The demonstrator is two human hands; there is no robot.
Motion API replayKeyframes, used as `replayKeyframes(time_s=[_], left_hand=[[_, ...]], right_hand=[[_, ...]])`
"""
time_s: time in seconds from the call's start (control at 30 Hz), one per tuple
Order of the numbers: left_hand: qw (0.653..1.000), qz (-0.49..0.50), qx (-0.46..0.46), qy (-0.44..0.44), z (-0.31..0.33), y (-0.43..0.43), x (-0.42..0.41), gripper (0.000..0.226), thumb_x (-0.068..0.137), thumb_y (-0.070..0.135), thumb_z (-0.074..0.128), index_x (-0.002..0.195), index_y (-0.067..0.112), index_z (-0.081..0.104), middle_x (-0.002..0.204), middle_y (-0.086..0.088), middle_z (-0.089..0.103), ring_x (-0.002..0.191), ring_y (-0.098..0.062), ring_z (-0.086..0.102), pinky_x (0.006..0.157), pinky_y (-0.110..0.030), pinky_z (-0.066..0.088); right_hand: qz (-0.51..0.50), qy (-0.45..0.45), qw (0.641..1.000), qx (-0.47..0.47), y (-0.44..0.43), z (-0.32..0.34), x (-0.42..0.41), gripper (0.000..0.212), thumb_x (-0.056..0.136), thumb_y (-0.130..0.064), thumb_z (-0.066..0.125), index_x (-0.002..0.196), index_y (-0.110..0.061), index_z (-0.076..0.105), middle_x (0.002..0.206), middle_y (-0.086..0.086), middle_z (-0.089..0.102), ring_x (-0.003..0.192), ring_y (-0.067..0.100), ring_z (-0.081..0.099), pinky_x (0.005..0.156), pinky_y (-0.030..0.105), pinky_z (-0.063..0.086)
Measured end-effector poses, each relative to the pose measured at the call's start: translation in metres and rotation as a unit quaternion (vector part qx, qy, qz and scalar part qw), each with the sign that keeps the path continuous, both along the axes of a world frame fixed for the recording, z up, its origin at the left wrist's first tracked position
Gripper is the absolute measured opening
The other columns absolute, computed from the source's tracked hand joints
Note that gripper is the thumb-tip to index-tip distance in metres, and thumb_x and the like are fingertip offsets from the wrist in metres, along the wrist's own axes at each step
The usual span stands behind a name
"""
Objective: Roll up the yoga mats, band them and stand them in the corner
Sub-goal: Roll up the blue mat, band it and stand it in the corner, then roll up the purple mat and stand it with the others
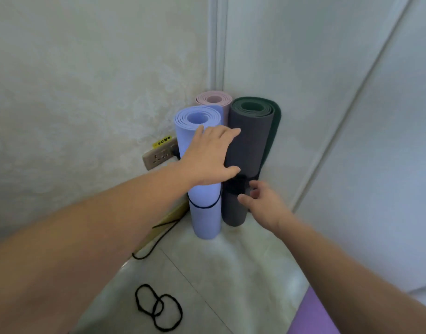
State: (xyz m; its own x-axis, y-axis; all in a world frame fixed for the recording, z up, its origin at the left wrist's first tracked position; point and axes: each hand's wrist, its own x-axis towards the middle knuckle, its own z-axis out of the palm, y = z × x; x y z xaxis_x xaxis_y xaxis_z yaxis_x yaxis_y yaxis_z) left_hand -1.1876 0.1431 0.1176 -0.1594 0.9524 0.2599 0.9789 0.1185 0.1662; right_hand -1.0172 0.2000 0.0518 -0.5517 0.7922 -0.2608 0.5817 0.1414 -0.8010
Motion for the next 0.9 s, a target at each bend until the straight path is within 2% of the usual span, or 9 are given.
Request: replayKeyframes(time_s=[0.13, 0.23, 0.33, 0.4, 0.47, 0.67, 0.8, 0.9], left_hand=[[0.996, 0.013, -0.017, -0.083, -0.017, -0.026, 0.074, 0.082, 0.081, 0.049, 0.066, 0.152, 0.021, 0.035, 0.144, -0.005, 0.046, 0.129, -0.028, 0.045, 0.114, -0.048, 0.028], [0.983, 0.008, -0.07, -0.168, -0.033, -0.039, 0.14, 0.076, 0.083, 0.039, 0.07, 0.149, 0.021, 0.038, 0.141, -0.002, 0.048, 0.125, -0.024, 0.051, 0.107, -0.041, 0.04], [0.963, -0.007, -0.135, -0.233, -0.047, -0.039, 0.208, 0.072, 0.082, 0.036, 0.074, 0.146, 0.021, 0.043, 0.135, 0.002, 0.053, 0.114, -0.017, 0.056, 0.102, -0.036, 0.045], [0.951, -0.03, -0.179, -0.251, -0.055, -0.033, 0.26, 0.069, 0.083, 0.035, 0.075, 0.144, 0.02, 0.046, 0.131, 0.001, 0.056, 0.105, -0.017, 0.057, 0.099, -0.033, 0.047], [0.94, -0.063, -0.222, -0.25, -0.065, -0.025, 0.315, 0.065, 0.084, 0.032, 0.076, 0.141, 0.017, 0.05, 0.128, -0.001, 0.059, 0.105, -0.019, 0.058, 0.096, -0.029, 0.045], [0.88, -0.114, -0.363, -0.285, -0.134, -0.009, 0.47, 0.061, 0.081, 0.031, 0.082, 0.132, 0.01, 0.056, 0.125, -0.008, 0.062, 0.098, -0.015, 0.058, 0.076, -0.019, 0.041], [0.86, -0.12, -0.41, -0.28, -0.166, 0.01, 0.551, 0.053, 0.087, 0.027, 0.077, 0.133, 0.01, 0.057, 0.128, -0.005, 0.062, 0.102, -0.013, 0.056, 0.083, -0.021, 0.039], [0.854, -0.12, -0.42, -0.283, -0.148, 0.021, 0.602, 0.046, 0.087, 0.027, 0.076, 0.128, 0.012, 0.06, 0.123, -0.002, 0.063, 0.1, -0.014, 0.057, 0.082, -0.022, 0.039]], right_hand=[[-0.013, 0.0, 1.0, 0.016, -0.027, 0.014, 0.067, 0.064, 0.098, -0.032, 0.062, 0.153, -0.015, 0.035, 0.148, 0.009, 0.048, 0.131, 0.025, 0.051, 0.098, 0.03, 0.039], [-0.051, -0.002, 0.999, 0.003, -0.049, 0.007, 0.146, 0.063, 0.096, -0.033, 0.065, 0.15, -0.017, 0.038, 0.144, 0.009, 0.052, 0.123, 0.025, 0.057, 0.103, 0.035, 0.044], [-0.109, -0.017, 0.994, -0.02, -0.07, -0.009, 0.246, 0.062, 0.095, -0.03, 0.066, 0.149, -0.015, 0.04, 0.141, 0.009, 0.052, 0.121, 0.023, 0.057, 0.093, 0.026, 0.042], [-0.152, -0.046, 0.987, -0.033, -0.084, -0.023, 0.318, 0.061, 0.096, -0.029, 0.065, 0.149, -0.015, 0.039, 0.141, 0.007, 0.051, 0.123, 0.023, 0.055, 0.089, 0.022, 0.038], [-0.191, -0.077, 0.977, -0.054, -0.099, -0.042, 0.388, 0.061, 0.097, -0.03, 0.064, 0.15, -0.016, 0.038, 0.144, 0.005, 0.051, 0.126, 0.023, 0.053, 0.09, 0.023, 0.037], [-0.263, -0.159, 0.945, -0.112, -0.129, -0.107, 0.558, 0.058, 0.098, -0.031, 0.062, 0.149, -0.016, 0.041, 0.144, 0.007, 0.051, 0.129, 0.022, 0.052, 0.106, 0.033, 0.04], [-0.296, -0.177, 0.928, -0.139, -0.127, -0.13, 0.631, 0.059, 0.098, -0.032, 0.06, 0.151, -0.017, 0.038, 0.147, 0.007, 0.048, 0.13, 0.024, 0.05, 0.107, 0.037, 0.041], [-0.314, -0.155, 0.924, -0.156, -0.123, -0.119, 0.661, 0.058, 0.098, -0.032, 0.06, 0.151, -0.017, 0.038, 0.146, 0.007, 0.048, 0.13, 0.024, 0.05, 0.107, 0.037, 0.042]])
